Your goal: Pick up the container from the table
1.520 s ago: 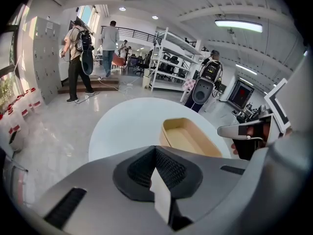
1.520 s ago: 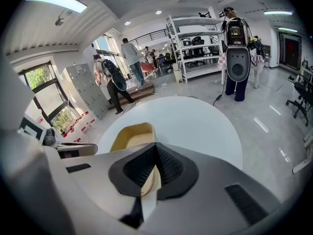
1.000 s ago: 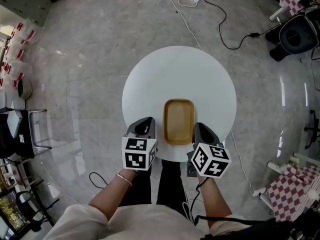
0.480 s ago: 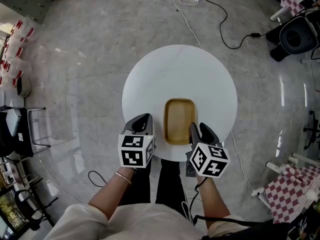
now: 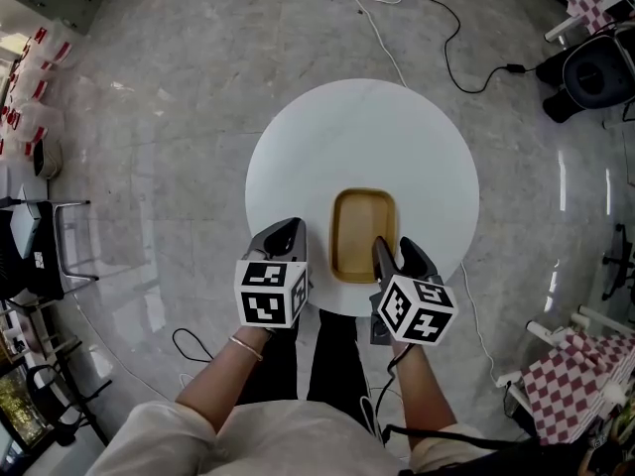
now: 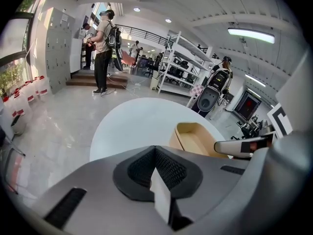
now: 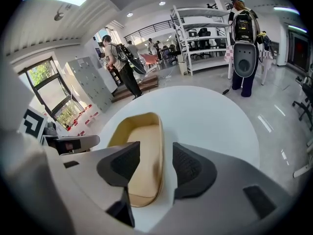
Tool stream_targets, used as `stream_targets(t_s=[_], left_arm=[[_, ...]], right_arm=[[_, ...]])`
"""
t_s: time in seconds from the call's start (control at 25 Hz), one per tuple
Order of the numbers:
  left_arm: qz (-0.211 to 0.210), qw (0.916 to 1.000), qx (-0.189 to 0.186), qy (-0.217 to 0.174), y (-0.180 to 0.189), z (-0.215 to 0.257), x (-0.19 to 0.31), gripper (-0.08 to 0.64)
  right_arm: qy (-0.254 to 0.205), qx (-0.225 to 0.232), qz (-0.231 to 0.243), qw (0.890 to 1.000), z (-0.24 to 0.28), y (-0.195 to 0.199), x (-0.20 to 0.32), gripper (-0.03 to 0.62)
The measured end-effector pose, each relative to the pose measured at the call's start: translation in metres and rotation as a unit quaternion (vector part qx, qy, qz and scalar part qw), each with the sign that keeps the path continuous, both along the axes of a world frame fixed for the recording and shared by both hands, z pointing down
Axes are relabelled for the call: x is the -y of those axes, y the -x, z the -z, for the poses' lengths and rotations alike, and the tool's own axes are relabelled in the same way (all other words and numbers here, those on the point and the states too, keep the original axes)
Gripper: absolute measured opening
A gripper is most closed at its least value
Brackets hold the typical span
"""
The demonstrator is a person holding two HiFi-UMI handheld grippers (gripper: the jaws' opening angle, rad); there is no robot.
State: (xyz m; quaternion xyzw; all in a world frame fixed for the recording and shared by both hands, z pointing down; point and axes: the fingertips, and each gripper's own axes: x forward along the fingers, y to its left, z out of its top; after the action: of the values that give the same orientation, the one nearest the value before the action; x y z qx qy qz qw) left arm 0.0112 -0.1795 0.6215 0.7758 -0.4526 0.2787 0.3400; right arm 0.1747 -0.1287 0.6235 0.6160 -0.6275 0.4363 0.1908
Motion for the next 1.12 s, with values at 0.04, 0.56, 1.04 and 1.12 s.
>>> stream_targets(t_s=[0.04,0.56,1.04,1.12], left_arm=[[0.0,1.0,0.0,0.001,0.001,-0.001,0.0,0.008],[0.013,0.9999,-0.001,0.008,0.006,-0.008,0.003,0.008],[0.014,0.9998,-0.001,0.011,0.008,-0.01,0.005,0.008],[0.014,0.9998,0.0,0.012,0.007,-0.011,0.003,0.008]], right_arm=[[0.003,0.0,0.001,1.0,-0.001,0.0,0.0,0.222],[0.025,0.002,0.009,1.0,-0.012,0.002,-0.001,0.164],[0.033,0.004,0.009,0.999,-0.015,0.005,-0.001,0.132],[0.035,0.005,0.006,0.999,-0.016,0.003,-0.002,0.124]])
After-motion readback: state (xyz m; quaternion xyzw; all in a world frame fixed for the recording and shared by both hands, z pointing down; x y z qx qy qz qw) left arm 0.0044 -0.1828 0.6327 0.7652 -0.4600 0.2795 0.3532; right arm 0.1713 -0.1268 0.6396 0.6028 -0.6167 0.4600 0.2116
